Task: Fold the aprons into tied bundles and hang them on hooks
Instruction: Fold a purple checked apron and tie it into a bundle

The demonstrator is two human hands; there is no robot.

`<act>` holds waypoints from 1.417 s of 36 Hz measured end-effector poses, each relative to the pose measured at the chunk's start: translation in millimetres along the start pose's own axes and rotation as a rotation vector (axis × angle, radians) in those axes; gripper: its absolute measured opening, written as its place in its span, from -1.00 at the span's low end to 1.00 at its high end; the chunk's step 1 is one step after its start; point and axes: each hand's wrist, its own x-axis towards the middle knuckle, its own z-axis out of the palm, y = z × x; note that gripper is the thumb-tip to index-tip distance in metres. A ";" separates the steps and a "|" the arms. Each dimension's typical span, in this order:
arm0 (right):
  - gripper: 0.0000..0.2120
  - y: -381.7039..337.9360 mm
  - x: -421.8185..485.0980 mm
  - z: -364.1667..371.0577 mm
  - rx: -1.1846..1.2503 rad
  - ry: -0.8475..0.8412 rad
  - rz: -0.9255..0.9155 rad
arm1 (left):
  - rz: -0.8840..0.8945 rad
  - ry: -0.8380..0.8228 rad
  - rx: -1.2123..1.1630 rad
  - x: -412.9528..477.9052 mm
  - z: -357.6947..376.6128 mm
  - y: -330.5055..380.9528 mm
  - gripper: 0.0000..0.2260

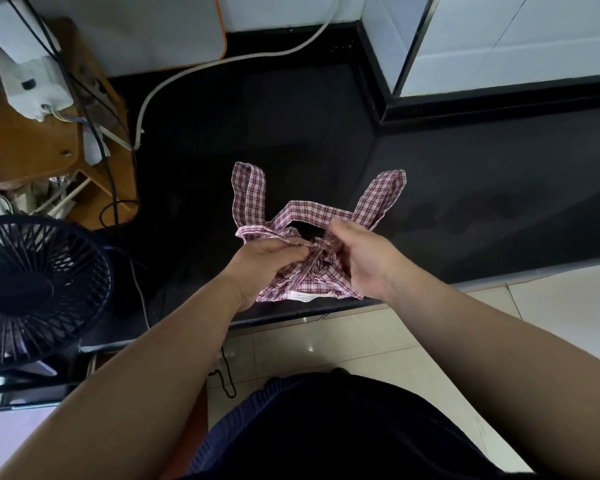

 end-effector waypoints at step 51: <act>-0.62 51.0 -26.1 -29.6 -1.109 0.264 -0.615 | 0.629 0.684 0.774 -11.7 -15.7 -49.9 -0.38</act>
